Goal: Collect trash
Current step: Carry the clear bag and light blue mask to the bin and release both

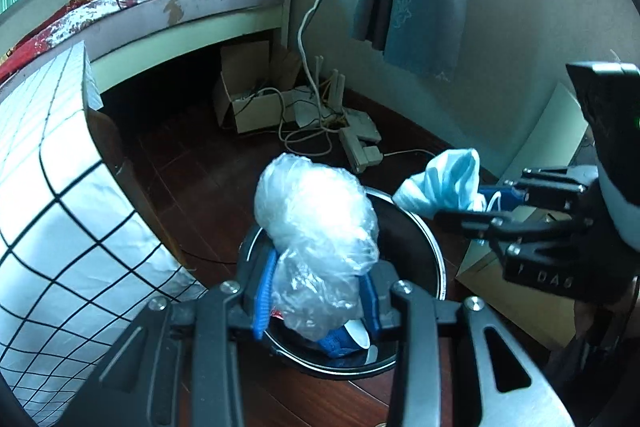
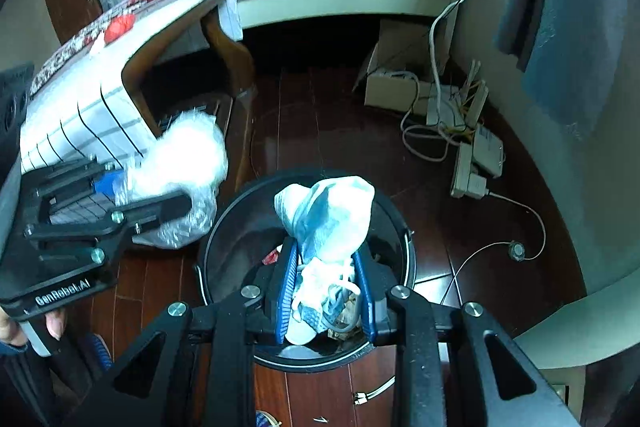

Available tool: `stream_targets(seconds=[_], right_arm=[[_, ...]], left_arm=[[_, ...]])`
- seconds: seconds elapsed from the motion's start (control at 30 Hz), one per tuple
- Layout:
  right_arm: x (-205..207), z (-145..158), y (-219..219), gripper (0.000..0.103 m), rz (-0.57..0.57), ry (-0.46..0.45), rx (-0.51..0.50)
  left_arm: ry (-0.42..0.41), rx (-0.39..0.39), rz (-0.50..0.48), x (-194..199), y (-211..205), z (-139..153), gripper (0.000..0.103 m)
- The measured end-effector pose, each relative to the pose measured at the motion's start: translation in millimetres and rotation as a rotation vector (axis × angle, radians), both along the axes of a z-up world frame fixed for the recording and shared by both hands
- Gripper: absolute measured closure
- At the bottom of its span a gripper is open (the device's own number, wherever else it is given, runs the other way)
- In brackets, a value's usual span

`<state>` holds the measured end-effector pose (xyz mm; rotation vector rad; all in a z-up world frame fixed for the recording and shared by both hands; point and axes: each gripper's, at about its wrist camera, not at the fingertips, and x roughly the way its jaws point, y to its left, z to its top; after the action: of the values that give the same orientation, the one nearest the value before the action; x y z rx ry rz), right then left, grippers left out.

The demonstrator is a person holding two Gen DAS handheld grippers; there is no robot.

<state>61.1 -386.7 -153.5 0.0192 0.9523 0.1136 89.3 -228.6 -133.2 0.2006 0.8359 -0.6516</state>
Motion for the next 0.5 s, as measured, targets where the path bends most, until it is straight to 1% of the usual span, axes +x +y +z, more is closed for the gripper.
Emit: stream_targets(seconds=[0.07,0.1,0.13,0.17,0.2,0.23,0.3,0.33,0.37,0.5], right_arm=[[2.5,-6.7,0.8,0.074,0.013,0.007,-0.001],[4.8,-12.1,1.3,0.072,0.022,0.015,-0.009],[7.8,-18.9,1.8,0.060,0.020,0.037,-0.027],[11.6,-29.4,-0.1,0.032,-0.002,0.070,-0.068],[11.8,-34.8,-2.1,0.020,-0.016,0.076,-0.088],[10.9,-38.0,-3.8,0.015,-0.023,0.081,-0.093],[12.4,-46.3,-10.8,0.013,-0.047,0.119,-0.099],[12.2,-49.4,-13.7,0.005,-0.059,0.133,-0.099],[11.5,-51.0,-15.1,0.001,-0.066,0.138,-0.100],[11.4,-52.7,-14.8,0.001,-0.080,0.142,-0.120]], left_arm=[[0.009,-0.006,-0.007,2.4,-1.1,-4.7,0.063],[0.016,-0.019,-0.011,4.6,-0.7,-7.4,0.058],[0.019,-0.021,-0.002,6.3,0.4,-10.8,0.047],[0.020,-0.008,0.015,9.6,1.5,-14.7,0.018],[0.008,0.008,0.048,11.1,4.3,-18.7,0.003],[-0.002,0.014,0.079,12.4,8.8,-21.9,0.002],[0.013,0.040,0.116,15.8,13.6,-28.7,0.002],[0.019,0.053,0.130,17.5,15.5,-32.3,0.002],[0.017,0.071,0.147,18.3,17.3,-35.0,0.002],[0.006,0.079,0.175,17.7,20.7,-36.9,0.001]])
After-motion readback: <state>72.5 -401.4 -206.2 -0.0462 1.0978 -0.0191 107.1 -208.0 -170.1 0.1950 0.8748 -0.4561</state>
